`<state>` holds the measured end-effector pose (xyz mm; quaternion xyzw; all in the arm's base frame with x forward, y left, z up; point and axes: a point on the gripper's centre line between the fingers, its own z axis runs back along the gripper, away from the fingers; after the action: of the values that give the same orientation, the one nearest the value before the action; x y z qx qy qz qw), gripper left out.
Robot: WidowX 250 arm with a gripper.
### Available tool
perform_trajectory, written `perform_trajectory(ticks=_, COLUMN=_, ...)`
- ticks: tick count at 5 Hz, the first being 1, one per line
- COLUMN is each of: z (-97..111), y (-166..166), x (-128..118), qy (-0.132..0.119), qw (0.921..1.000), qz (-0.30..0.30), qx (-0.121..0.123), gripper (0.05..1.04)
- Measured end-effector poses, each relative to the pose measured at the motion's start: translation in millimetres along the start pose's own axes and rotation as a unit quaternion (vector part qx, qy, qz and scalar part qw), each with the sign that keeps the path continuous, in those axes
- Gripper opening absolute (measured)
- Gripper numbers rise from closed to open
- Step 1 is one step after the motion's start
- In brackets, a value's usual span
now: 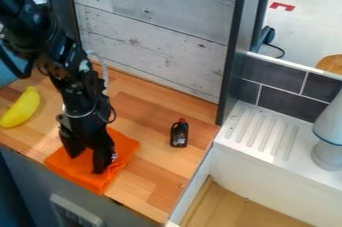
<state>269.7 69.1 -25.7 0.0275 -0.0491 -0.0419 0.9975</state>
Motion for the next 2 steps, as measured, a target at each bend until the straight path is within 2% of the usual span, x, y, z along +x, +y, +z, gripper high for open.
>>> perform_trajectory(ticks=2, z=-3, y=10, x=46, qy=-0.010, qw=0.9992, qz=0.036, qx=-0.011, gripper=1.001)
